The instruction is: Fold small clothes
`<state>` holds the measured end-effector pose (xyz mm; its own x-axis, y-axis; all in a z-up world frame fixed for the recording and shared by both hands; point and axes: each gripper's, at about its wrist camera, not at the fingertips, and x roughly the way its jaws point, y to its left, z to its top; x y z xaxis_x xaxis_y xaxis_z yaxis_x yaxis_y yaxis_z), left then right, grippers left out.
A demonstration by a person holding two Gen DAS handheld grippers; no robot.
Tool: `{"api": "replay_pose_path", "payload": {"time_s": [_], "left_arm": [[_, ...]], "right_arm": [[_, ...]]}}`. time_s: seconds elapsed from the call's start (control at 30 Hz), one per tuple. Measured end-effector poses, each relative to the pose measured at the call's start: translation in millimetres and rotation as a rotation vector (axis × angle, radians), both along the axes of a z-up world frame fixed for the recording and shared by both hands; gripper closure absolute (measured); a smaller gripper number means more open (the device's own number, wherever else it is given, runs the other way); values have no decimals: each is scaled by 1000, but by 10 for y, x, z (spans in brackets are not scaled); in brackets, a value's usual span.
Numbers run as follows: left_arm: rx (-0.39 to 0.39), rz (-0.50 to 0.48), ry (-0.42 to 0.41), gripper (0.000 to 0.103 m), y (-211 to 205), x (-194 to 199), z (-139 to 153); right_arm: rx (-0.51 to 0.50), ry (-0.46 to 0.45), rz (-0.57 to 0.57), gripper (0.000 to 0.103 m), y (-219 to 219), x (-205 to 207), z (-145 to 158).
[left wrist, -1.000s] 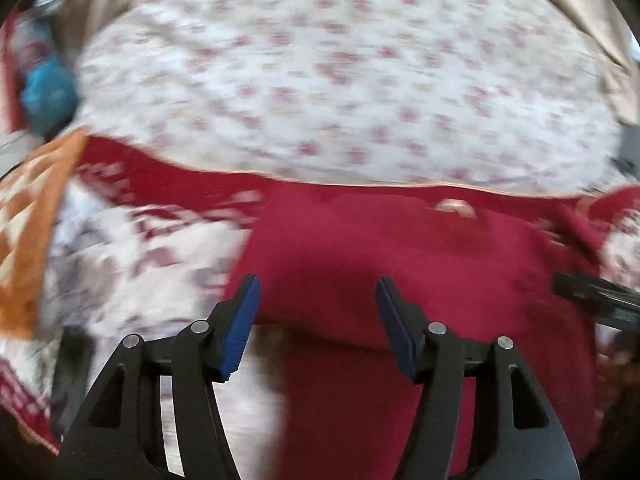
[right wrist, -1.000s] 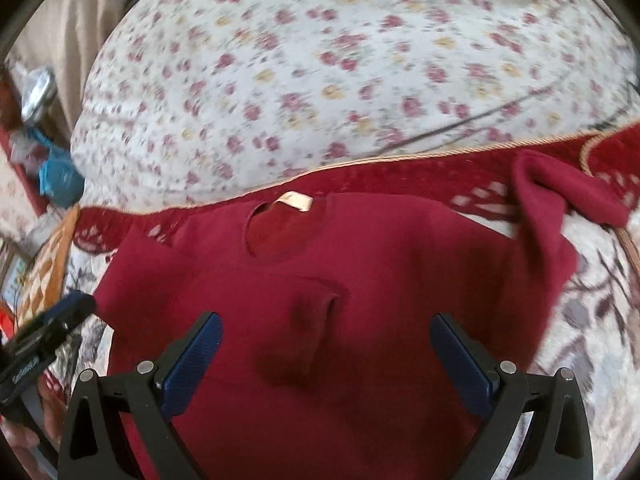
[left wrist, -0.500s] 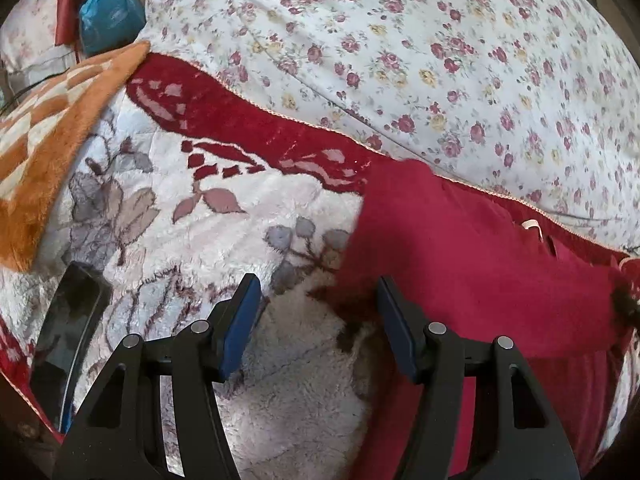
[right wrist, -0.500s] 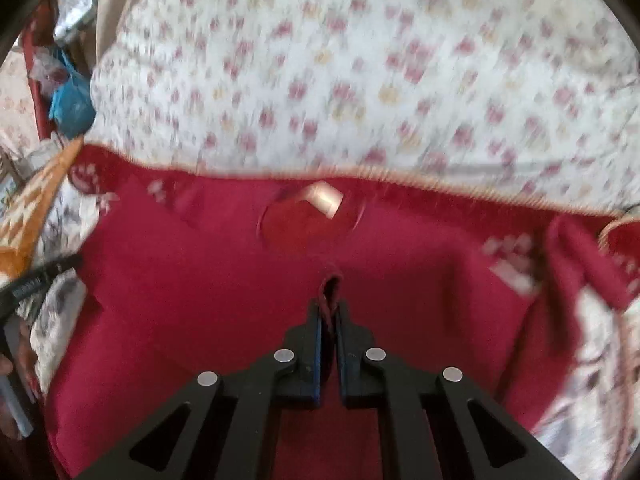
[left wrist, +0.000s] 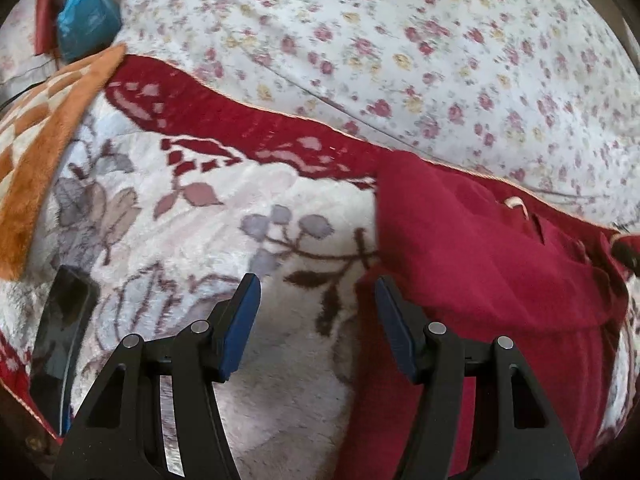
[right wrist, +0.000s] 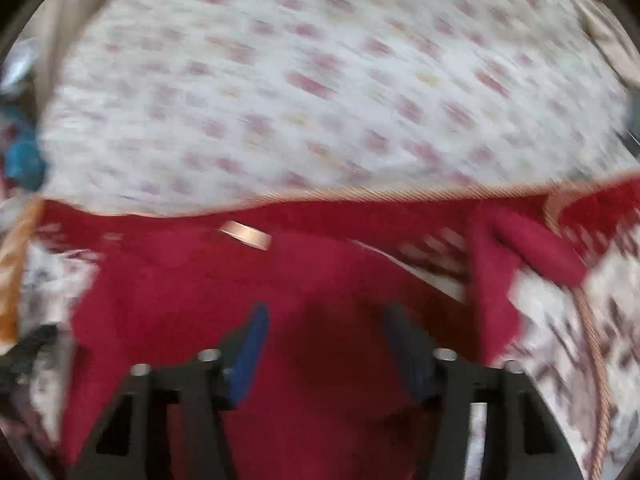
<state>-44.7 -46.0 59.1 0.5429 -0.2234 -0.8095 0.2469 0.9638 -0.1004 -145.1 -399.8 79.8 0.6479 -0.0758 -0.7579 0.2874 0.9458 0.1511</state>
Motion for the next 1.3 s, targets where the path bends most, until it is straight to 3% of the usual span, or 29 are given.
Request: {"api": "replay_pose_path", "payload": {"time_s": [0.1, 0.17, 0.2, 0.23, 0.3, 0.4, 0.53, 0.67, 0.73, 0.93, 1.1, 1.3], "left_arm": [[-11, -14, -8, 43, -24, -21, 17], [10, -8, -21, 43, -21, -13, 20], [26, 0, -21, 43, -15, 6, 3], [39, 8, -14, 43, -7, 30, -22], [44, 31, 10, 43, 24, 97, -72], [33, 56, -4, 43, 61, 151, -53], [11, 54, -32, 43, 35, 165, 2], [-28, 19, -44, 43, -45, 133, 36], [-35, 2, -40, 43, -103, 124, 37], [94, -15, 42, 41, -319, 203, -258], [127, -10, -10, 39, -347, 134, -229], [118, -26, -46, 39, -381, -4, -120]], "right_arm": [[-35, -14, 218, 43, 576, 332, 145], [-42, -5, 324, 43, 949, 625, 64], [-29, 5, 365, 48, 1120, 769, -34], [-16, 19, 385, 58, 1243, 883, -118], [46, 60, 412, 64, 1460, 1195, -349], [90, 104, 421, 65, 1674, 1533, -668], [17, 61, 401, 64, 1861, 1661, -718], [91, 83, 394, 64, 1644, 1497, -605], [71, 105, 372, 64, 1487, 1275, -562], [-37, 143, 262, 56, 996, 525, -611], [11, 136, 244, 54, 729, 273, -636], [-35, 128, 185, 54, 470, 19, -413]]}}
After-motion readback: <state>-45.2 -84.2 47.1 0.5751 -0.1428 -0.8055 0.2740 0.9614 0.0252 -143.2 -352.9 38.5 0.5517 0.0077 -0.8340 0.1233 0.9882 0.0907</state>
